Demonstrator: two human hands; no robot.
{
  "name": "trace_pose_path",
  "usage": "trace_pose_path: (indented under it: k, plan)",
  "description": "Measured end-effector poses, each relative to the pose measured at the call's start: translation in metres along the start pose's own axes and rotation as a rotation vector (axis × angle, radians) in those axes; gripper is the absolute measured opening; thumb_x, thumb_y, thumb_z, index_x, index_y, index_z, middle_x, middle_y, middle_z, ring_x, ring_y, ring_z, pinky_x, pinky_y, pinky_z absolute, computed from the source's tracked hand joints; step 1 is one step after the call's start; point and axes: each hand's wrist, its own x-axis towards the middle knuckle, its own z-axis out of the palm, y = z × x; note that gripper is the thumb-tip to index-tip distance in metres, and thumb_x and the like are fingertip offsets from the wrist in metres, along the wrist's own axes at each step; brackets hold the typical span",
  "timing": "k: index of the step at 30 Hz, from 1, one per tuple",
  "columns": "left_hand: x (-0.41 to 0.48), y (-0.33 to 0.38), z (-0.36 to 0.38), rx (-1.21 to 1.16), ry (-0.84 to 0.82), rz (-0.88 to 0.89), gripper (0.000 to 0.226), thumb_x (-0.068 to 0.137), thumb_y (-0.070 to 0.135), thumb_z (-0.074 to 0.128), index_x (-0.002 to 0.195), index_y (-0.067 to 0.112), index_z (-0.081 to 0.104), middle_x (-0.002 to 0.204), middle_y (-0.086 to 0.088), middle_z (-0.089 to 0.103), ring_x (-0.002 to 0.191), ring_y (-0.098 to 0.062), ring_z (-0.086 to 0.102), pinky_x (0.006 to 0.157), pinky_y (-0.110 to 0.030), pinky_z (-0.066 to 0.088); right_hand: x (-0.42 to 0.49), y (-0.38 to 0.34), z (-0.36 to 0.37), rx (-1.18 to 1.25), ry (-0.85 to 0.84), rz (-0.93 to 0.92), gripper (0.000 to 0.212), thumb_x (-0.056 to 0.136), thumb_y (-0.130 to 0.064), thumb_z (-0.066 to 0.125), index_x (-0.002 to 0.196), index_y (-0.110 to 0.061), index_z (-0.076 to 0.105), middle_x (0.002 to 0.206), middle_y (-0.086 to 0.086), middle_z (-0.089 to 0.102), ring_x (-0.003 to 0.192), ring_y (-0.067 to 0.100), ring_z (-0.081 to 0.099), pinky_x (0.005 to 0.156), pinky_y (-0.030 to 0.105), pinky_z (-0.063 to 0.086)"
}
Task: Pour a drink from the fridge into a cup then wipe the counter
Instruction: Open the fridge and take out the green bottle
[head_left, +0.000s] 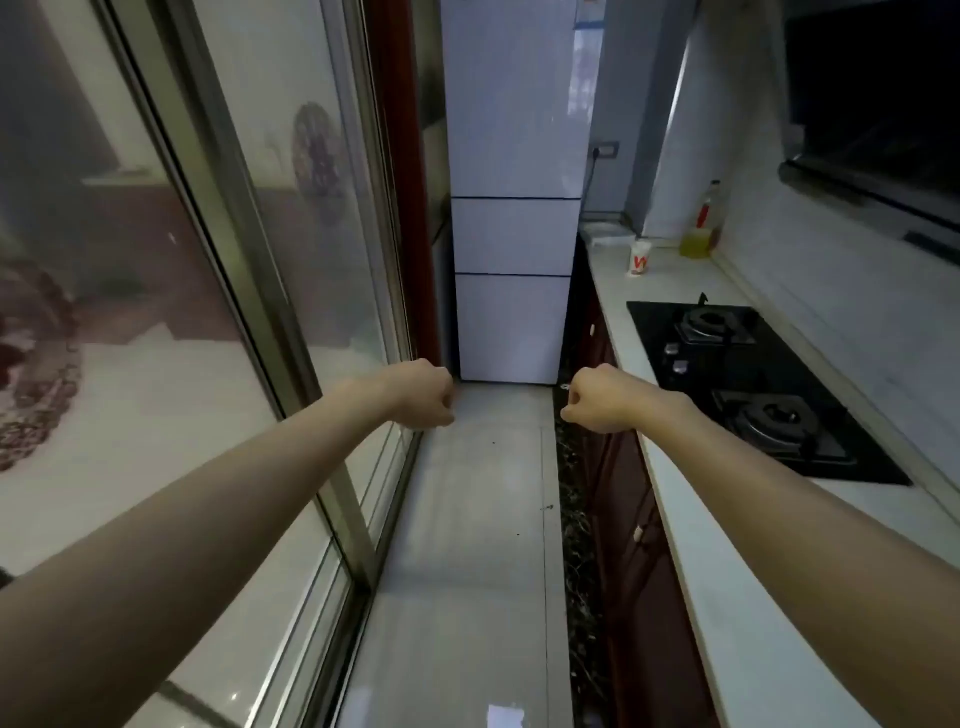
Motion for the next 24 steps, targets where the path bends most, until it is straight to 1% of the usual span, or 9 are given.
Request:
trace_pose_path:
  k: [2,5,7,8,11,16,19,21,24]
  plan:
    - [0.024,-0.016,-0.002,-0.041,0.009,-0.028,0.030,0.093,0.031,0.054,0.099,0.006,0.070,0.101,-0.013,0.070,0.081,-0.023,0.059,0.076,-0.041,0.053,0.029,-0.001,0.001,0.034,0.003,0.026,0.026,0.092,-0.026,0.052,0.093,-0.004,0.065,0.107,0.014,0.065,0.092,0.030,0.065,0.083,0.044,0.057]
    - [0.066,-0.041,-0.005,-0.051,-0.021,-0.030,0.029,0.094,0.030,0.054,0.101,0.007,0.070,0.103,-0.012,0.070,0.082,-0.021,0.059,0.074,-0.035,0.050,0.076,-0.002,-0.002,0.021,-0.018,0.027,0.025,0.091,-0.027,0.052,0.089,-0.006,0.064,0.116,0.015,0.064,0.097,0.030,0.065,0.086,0.045,0.056]
    - [0.098,-0.059,-0.008,-0.048,-0.003,-0.005,0.029,0.094,0.032,0.053,0.099,0.008,0.070,0.099,-0.010,0.069,0.086,-0.023,0.062,0.074,-0.035,0.050,0.108,-0.003,-0.007,0.006,-0.009,0.032,0.022,0.091,-0.025,0.052,0.077,-0.009,0.057,0.110,0.013,0.063,0.089,0.027,0.064,0.081,0.040,0.056]
    - [0.111,-0.068,-0.010,-0.041,0.002,0.006,0.030,0.095,0.032,0.053,0.097,0.007,0.068,0.097,-0.009,0.067,0.087,-0.025,0.062,0.073,-0.034,0.050,0.122,-0.006,-0.012,0.001,-0.012,0.044,0.022,0.092,-0.024,0.051,0.077,-0.009,0.056,0.104,0.013,0.063,0.085,0.026,0.062,0.079,0.038,0.056]
    - [0.161,-0.100,-0.016,-0.042,-0.008,0.039,0.024,0.096,0.032,0.052,0.095,0.010,0.062,0.090,-0.006,0.059,0.085,-0.025,0.059,0.069,-0.033,0.044,0.177,-0.006,-0.022,0.002,-0.012,0.083,0.023,0.093,-0.023,0.051,0.089,-0.004,0.062,0.093,0.011,0.062,0.079,0.026,0.061,0.074,0.037,0.053]
    - [0.228,-0.154,-0.039,0.021,0.027,0.047,0.030,0.095,0.030,0.050,0.070,0.014,0.049,0.076,-0.005,0.052,0.079,-0.027,0.058,0.065,-0.034,0.044,0.250,-0.012,-0.048,0.042,0.006,0.108,0.025,0.092,-0.024,0.051,0.099,-0.005,0.067,0.101,0.011,0.065,0.088,0.028,0.064,0.082,0.043,0.057]
    - [0.267,-0.178,-0.050,-0.022,0.004,0.083,0.030,0.094,0.030,0.050,0.084,0.006,0.065,0.082,-0.010,0.065,0.082,-0.030,0.065,0.065,-0.036,0.048,0.289,-0.015,-0.061,0.056,0.020,0.111,0.027,0.093,-0.023,0.051,0.106,-0.005,0.067,0.104,0.012,0.064,0.091,0.028,0.064,0.085,0.045,0.056]
    - [0.291,-0.189,-0.054,-0.035,-0.029,0.100,0.031,0.095,0.032,0.051,0.095,0.006,0.067,0.091,-0.011,0.068,0.087,-0.029,0.066,0.068,-0.035,0.048,0.311,-0.012,-0.065,0.062,0.005,0.124,0.028,0.095,-0.023,0.050,0.109,-0.005,0.066,0.107,0.012,0.063,0.094,0.028,0.063,0.086,0.044,0.055]
    - [0.332,-0.204,-0.059,-0.052,-0.046,0.105,0.032,0.095,0.034,0.052,0.100,0.007,0.067,0.096,-0.011,0.068,0.089,-0.027,0.066,0.072,-0.035,0.052,0.347,0.000,-0.071,0.084,-0.005,0.139,0.027,0.096,-0.021,0.049,0.109,-0.005,0.064,0.109,0.012,0.063,0.097,0.029,0.062,0.088,0.044,0.054]
